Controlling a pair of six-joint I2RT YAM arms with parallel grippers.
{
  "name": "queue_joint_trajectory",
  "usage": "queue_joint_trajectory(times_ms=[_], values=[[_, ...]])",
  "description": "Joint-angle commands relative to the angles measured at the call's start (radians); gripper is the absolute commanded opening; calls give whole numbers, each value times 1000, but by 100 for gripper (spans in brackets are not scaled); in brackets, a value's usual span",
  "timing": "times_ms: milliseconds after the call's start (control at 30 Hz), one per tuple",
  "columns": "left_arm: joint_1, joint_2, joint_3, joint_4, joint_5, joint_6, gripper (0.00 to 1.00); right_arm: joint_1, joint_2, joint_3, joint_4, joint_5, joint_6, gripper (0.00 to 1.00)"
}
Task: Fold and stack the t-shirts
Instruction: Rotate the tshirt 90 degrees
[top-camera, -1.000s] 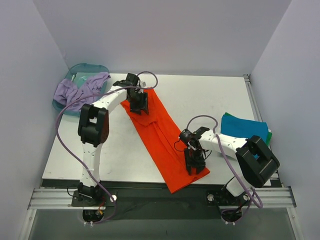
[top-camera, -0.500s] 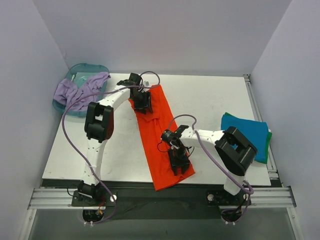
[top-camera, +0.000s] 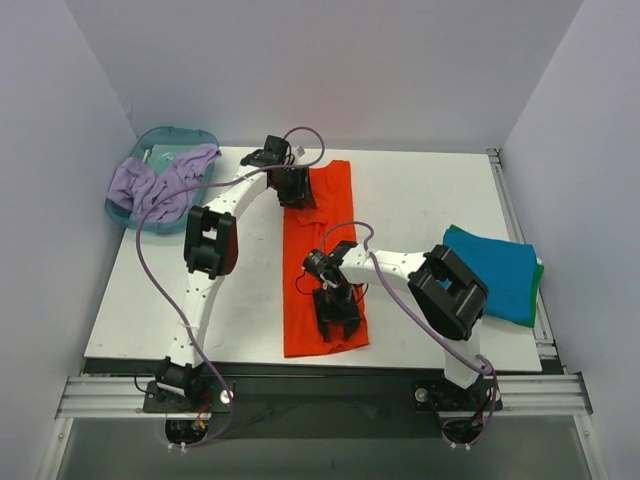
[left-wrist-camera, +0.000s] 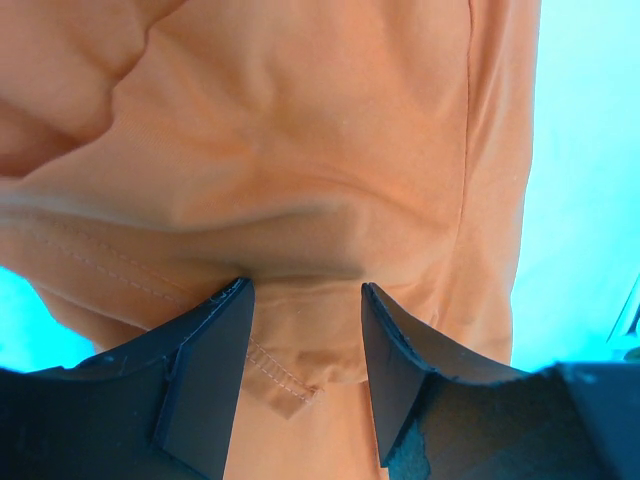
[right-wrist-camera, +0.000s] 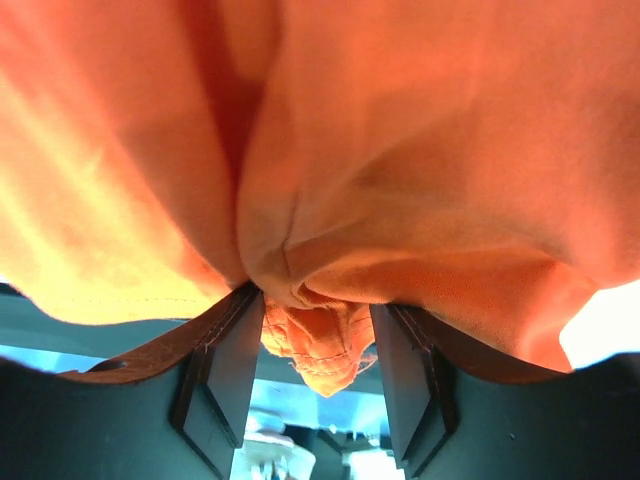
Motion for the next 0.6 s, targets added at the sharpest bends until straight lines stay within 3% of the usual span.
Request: queue_joint_trajectory(times_ms=[0, 200, 333, 567], values=[[18, 67, 30, 62, -60, -11, 58, 10, 23, 58, 53, 20, 19, 48], [6, -36, -38, 160, -90, -30, 58, 31, -96, 72, 31, 87, 69, 52], [-2, -192, -142, 228, -120, -34, 59, 35, -208, 6, 26, 133, 86, 55], [-2, -381, -206, 127, -161, -4, 61, -4, -360, -112, 13, 198, 75, 56]])
